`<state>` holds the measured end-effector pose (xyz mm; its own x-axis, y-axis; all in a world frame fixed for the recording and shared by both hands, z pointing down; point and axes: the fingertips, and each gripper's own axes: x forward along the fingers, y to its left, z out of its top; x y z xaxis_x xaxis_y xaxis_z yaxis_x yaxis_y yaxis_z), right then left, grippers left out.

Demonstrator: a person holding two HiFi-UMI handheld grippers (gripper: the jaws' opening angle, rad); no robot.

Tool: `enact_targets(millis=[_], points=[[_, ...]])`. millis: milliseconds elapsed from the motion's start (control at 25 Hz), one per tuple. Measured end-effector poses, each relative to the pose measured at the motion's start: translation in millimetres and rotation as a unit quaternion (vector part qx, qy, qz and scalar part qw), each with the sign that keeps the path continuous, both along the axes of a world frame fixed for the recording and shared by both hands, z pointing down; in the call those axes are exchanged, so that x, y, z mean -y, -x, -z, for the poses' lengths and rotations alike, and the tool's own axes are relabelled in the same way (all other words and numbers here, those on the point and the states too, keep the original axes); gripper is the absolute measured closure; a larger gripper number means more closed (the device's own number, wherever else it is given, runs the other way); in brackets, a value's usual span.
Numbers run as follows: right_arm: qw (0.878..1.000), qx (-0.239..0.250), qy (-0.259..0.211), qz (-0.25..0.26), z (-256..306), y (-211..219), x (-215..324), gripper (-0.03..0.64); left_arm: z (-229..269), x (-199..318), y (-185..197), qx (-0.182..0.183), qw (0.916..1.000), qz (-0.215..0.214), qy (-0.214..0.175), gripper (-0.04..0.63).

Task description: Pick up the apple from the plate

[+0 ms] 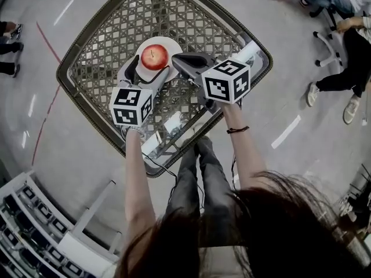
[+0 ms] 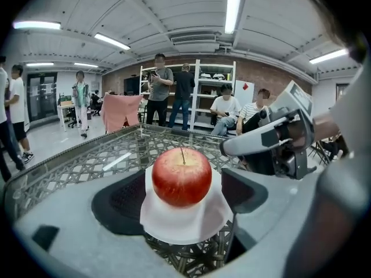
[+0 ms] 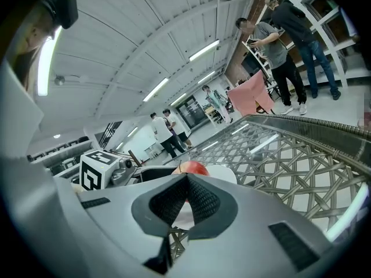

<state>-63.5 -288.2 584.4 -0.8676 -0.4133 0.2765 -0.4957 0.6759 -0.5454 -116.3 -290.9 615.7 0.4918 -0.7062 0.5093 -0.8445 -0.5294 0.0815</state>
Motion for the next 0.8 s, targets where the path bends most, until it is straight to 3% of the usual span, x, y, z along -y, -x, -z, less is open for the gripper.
enact_targets(millis=[160, 800], points=[[1.0, 0.0, 0.0, -0.001, -3, -2, 1, 0.607, -5, 3, -2, 0.018, 0.9997, -0.018, -0.001, 0.181], [1.0, 0.006, -0.002, -0.005, -10, -9, 8, 0.607, -9, 18, -11, 0.034, 0.9974, -0.059, -0.024, 0.166]])
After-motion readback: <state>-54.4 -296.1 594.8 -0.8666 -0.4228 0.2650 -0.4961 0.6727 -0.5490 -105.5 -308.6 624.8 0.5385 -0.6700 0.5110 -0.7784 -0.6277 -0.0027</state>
